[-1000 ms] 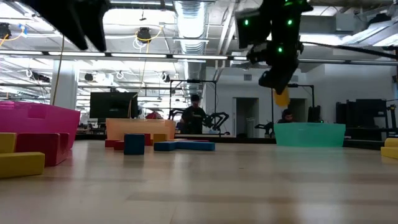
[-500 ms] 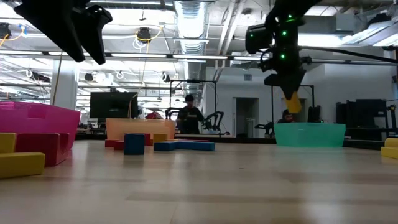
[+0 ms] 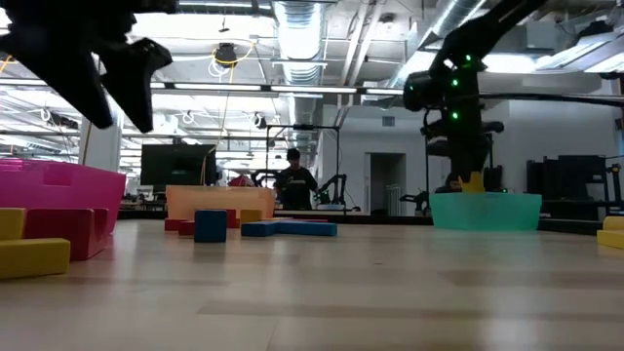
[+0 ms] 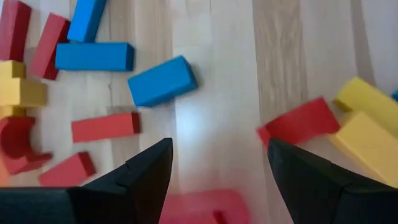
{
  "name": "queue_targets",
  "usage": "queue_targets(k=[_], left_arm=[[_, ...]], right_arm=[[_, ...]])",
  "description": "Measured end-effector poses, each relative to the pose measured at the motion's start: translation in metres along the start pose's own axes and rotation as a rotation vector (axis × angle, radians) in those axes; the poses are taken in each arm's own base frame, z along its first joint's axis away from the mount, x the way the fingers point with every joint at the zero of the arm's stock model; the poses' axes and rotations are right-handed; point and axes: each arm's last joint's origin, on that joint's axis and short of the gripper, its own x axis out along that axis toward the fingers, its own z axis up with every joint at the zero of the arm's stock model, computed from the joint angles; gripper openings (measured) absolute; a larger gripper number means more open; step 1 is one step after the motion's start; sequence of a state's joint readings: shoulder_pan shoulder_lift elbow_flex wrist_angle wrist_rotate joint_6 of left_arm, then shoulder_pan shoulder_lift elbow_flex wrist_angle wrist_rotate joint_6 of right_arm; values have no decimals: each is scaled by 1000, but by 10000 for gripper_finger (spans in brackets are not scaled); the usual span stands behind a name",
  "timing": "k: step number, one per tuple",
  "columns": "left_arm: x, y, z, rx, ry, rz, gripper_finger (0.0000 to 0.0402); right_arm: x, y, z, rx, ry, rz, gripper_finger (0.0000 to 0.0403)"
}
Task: Sort blocks
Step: Put the yellow block into the green bin, then put the blue block into the orange bin
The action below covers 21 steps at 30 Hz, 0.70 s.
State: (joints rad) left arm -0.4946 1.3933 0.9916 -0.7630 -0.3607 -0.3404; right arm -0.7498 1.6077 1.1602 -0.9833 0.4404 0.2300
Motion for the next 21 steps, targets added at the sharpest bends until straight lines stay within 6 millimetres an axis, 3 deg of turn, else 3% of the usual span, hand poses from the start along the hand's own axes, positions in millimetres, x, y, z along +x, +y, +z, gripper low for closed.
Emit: queue_targets(k=[10,21], left_arm=[[14,11,5,45,-69,8,259],[17,18,5,44,-46,27,259]], right_arm=[[19,0,-4,23,-8,68,169],[19,0,-4,19,-4,69,245]])
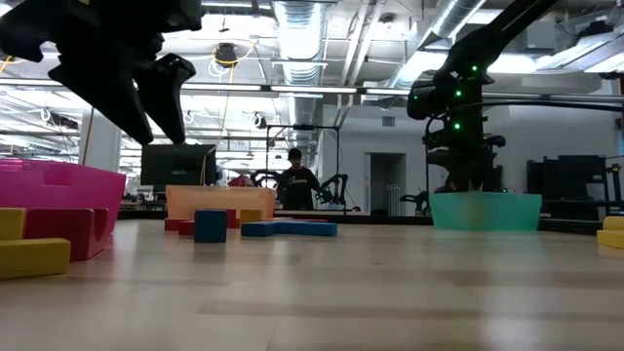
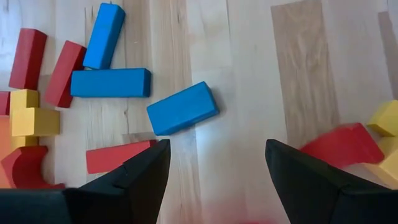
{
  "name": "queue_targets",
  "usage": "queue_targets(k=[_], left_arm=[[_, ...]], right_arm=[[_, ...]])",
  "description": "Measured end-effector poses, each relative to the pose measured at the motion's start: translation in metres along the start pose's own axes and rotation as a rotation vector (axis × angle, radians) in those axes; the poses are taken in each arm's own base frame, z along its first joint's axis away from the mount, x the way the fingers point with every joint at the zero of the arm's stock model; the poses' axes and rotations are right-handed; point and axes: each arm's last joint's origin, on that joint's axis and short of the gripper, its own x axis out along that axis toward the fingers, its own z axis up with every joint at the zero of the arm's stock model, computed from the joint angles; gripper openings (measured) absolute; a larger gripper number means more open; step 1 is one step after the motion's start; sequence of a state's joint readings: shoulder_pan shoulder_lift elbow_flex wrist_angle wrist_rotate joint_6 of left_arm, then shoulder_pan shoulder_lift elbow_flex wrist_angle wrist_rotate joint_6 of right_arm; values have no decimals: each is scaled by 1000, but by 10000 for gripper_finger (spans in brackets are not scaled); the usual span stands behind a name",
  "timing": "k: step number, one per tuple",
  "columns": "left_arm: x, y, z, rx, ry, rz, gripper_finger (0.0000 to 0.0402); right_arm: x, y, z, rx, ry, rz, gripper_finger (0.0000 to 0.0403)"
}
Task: Sort blocks
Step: Put the blue block into the orange bin
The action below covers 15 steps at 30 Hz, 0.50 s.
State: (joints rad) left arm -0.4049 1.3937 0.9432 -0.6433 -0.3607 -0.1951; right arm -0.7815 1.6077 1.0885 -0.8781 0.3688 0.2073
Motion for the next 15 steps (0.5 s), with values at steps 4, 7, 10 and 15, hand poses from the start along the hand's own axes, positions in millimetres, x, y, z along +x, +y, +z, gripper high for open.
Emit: queue_targets(k=[4,7,10,15], left_arm=[[0,1,-3,0,26,5,259],[0,0,-5,-7,50,-17,259],[-1,-1,-7,-20,74,-32,259],[-3,-4,-12,-26,116,-29,259]], right_arm=[[-3,0,-1,-4,-8,2,255],[-13,-1,-3,-3,-41,10,255],[-25,-3,-5,2,-85,21,255],[-50,-6,-12,8,-179,49,256]])
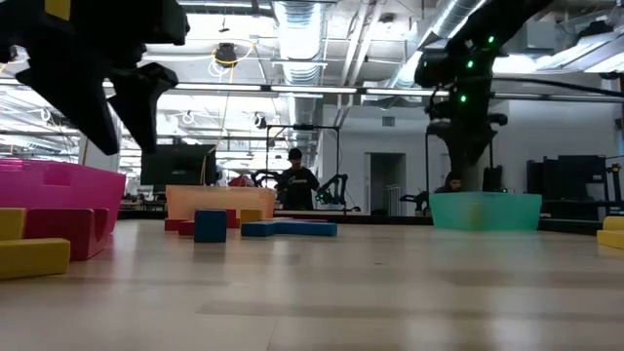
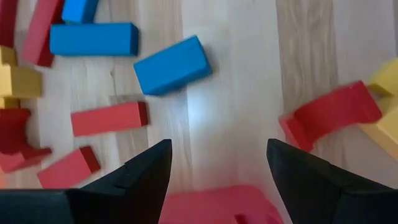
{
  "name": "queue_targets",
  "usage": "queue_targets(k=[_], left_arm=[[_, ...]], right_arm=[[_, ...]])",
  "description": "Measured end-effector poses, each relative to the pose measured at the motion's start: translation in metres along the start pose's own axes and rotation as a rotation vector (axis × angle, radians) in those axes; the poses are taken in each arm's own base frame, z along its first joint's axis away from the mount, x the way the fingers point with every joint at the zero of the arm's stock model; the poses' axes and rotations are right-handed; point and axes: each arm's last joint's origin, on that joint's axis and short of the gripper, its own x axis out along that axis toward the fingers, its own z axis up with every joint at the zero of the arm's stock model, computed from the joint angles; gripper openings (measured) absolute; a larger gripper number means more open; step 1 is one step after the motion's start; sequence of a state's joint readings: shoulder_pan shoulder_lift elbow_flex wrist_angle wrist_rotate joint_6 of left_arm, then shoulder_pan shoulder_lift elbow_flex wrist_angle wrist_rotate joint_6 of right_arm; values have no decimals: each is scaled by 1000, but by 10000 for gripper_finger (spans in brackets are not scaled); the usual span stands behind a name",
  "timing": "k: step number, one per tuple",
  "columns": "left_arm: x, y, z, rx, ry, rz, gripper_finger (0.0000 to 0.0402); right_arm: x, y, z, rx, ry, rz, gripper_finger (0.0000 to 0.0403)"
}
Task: Sort blocks
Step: Put the blue block into the orange bin
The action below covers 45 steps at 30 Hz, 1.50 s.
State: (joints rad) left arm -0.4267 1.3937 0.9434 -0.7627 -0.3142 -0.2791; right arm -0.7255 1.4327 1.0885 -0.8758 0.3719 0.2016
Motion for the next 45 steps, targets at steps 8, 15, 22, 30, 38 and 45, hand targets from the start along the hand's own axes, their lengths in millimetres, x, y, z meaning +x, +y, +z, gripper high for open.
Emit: queue_targets(k=[8,15,22,30,38,45], left_arm=[[-3,-5,-11,-50,82,18,259],[-13,-5,-17,-68,145,103,259],[-43,6,-12,-36,121,323,259],[-62,26,-16,-65,48,404,259],[-55,34,-32,-129,-34,349,259],[-45,37,-48,-140,3,338,259]], right_arm=[[-30,11,-8,-25,-101,55,256],[-38,27,-12,-67,-125,91,256],[-45,42,-13,-93,-181,135,256],[-62,74,-19,-208,-284,251,256],[-69,154,-21,-441,-490,557,256],[-39,201,-12,-507,-531,600,255]])
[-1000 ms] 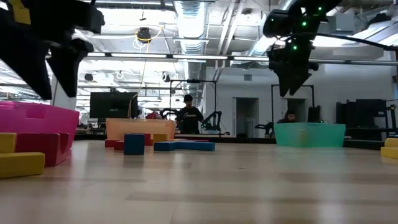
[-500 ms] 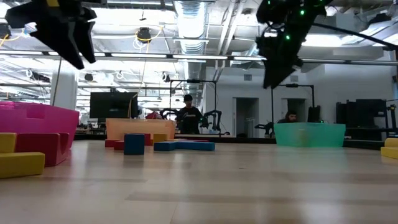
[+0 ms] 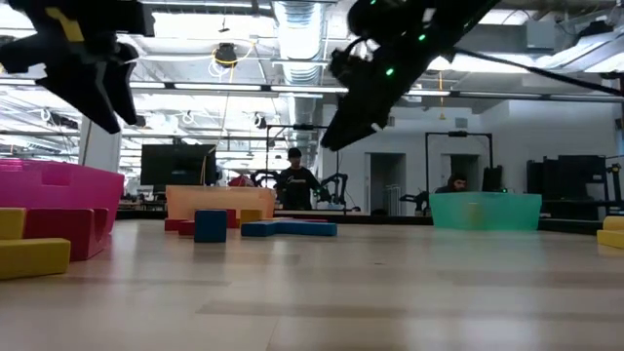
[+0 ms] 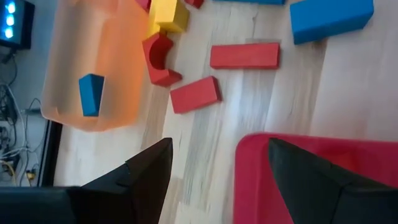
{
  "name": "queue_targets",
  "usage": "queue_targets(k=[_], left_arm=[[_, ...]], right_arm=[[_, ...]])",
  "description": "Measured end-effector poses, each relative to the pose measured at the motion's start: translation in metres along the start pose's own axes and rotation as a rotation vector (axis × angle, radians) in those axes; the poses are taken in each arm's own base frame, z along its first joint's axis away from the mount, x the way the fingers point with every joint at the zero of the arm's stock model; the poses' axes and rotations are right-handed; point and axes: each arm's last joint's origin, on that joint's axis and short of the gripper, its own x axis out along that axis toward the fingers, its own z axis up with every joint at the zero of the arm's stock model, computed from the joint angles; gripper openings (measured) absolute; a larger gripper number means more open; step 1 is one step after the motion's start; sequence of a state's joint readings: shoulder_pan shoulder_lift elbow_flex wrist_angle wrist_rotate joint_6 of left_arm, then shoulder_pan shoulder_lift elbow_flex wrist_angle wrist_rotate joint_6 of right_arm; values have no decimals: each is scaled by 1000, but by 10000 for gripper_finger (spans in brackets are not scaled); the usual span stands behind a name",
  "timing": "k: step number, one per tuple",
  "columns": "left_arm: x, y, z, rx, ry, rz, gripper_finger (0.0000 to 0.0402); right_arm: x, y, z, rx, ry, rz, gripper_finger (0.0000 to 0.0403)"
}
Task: Sort blocks
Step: Put the blue block into the orange bin
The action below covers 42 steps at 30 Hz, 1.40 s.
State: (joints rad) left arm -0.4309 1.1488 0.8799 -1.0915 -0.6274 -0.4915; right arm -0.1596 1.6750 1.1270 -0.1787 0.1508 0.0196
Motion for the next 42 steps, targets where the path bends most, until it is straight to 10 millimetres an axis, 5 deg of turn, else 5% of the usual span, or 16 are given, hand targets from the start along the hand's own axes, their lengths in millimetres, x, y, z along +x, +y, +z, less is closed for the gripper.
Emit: queue_targets(k=[10,24,30,42], left_arm=[[0,0,-2,12,15,-9,259],[-2,-9,22,201,-222,-32,259],[-5,-12,33,230,-322,-45,259],[-1,-7,38,173,-324,-48,259]], right_arm=[[36,18,10,-63,24,111,254],[43,51,-27,2,249,177,254],[64,54,-46,-16,310,13,254],[71,59,-47,-20,269,5,254]])
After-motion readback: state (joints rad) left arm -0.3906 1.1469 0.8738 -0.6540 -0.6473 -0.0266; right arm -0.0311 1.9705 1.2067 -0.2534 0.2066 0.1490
